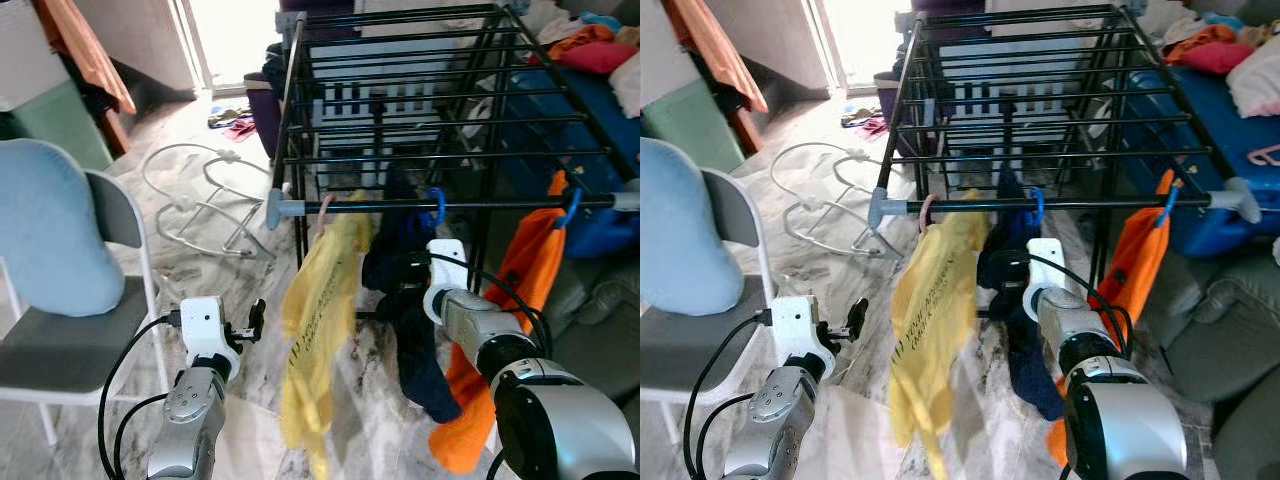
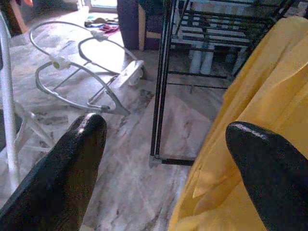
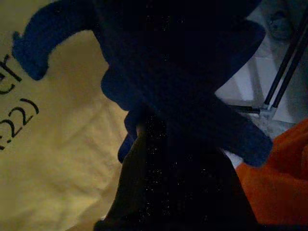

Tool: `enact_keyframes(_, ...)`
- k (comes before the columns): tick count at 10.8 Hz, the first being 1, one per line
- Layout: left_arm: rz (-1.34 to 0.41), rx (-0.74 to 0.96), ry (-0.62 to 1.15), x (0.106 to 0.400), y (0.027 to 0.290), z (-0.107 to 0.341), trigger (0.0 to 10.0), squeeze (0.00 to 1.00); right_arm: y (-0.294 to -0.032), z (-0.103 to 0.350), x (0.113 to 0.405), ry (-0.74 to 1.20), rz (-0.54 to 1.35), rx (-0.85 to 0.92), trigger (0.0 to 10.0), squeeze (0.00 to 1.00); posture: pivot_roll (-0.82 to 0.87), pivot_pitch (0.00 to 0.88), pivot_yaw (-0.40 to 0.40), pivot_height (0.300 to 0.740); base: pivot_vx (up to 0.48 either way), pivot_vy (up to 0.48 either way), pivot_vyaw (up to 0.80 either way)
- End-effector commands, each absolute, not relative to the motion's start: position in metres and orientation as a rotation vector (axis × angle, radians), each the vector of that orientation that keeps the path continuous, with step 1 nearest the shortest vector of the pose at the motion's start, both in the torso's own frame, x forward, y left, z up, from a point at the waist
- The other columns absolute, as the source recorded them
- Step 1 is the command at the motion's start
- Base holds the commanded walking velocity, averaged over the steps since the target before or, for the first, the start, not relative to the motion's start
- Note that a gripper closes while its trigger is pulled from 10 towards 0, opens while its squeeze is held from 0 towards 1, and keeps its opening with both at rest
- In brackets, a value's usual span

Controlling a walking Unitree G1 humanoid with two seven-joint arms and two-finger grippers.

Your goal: Hang hanger

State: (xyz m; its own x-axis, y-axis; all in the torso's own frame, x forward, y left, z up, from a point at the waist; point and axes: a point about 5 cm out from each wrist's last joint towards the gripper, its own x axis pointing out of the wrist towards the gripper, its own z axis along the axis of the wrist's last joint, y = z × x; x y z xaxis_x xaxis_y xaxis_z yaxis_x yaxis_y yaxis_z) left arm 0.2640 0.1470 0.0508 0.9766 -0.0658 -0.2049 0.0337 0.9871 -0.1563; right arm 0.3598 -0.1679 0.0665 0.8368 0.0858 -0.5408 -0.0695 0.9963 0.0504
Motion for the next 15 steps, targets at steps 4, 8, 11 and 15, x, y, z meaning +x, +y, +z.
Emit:
enact_keyframes(4,-0.066,-0.150,0.207,0.265,0.148,0.057,10.0,0.00,-0.171,0.100,0.380,0.499,0.001,0.013,10.0,0.00,-0.11,0.000,0.056,0.740,0.000,0.000,0.00)
enact_keyframes(8,-0.102,-0.159,0.237,0.263,0.146,0.057,10.0,0.00,-0.171,0.065,0.360,0.638,-0.084,0.123,10.0,0.00,-0.10,0.000,0.062,0.740,0.000,0.000,0.00)
enact_keyframes(11,-0.115,-0.153,0.252,0.265,0.146,0.056,10.0,0.00,-0.176,0.058,0.354,0.664,-0.117,0.174,10.0,0.00,-0.10,0.000,0.068,0.740,0.000,0.000,0.00)
enact_keyframes(15,-0.121,-0.151,0.258,0.266,0.145,0.056,10.0,0.00,-0.175,0.060,0.356,0.643,-0.114,0.209,10.0,1.00,-0.10,0.000,0.066,0.740,0.000,0.000,0.00)
